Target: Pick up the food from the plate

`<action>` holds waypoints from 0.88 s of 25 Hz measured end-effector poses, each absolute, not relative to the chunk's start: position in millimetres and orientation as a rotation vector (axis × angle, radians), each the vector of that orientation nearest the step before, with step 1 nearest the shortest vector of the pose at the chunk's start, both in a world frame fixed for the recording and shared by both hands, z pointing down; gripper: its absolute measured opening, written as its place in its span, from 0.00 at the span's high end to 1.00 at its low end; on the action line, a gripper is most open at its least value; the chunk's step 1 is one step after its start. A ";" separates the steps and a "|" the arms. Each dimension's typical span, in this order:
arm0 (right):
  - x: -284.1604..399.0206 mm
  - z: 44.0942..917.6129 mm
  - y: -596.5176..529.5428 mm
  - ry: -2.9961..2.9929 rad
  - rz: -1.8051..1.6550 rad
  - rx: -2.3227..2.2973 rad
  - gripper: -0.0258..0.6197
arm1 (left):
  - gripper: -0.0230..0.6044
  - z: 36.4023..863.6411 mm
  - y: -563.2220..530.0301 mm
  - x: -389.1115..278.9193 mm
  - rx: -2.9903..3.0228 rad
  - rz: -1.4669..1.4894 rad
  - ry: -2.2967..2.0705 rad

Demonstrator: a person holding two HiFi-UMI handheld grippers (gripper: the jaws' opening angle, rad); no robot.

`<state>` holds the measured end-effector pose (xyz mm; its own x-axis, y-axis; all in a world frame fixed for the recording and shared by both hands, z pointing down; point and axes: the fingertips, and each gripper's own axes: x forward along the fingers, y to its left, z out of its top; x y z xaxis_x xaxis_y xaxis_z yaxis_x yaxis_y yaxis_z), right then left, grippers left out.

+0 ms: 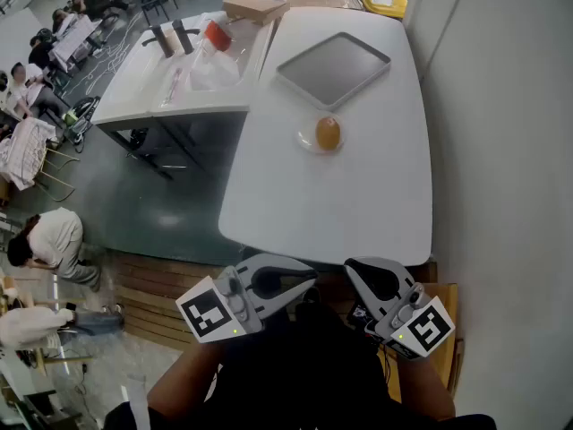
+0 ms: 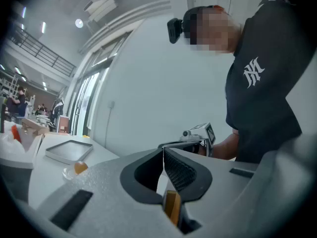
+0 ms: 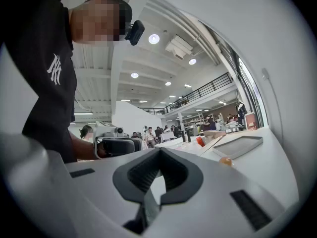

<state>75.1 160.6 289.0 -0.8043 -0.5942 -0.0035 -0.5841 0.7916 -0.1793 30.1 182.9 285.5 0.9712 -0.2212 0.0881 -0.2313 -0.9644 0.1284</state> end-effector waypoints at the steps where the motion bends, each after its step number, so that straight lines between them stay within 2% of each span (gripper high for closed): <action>1: 72.4 288.5 160.2 2.916 -0.260 -0.960 0.96 | 0.95 284.2 181.5 27.6 2.981 0.106 -0.341; 22: 13.0 295.1 112.1 2.982 -0.215 -0.896 0.95 | 0.95 288.6 136.7 -34.7 2.936 0.020 -0.444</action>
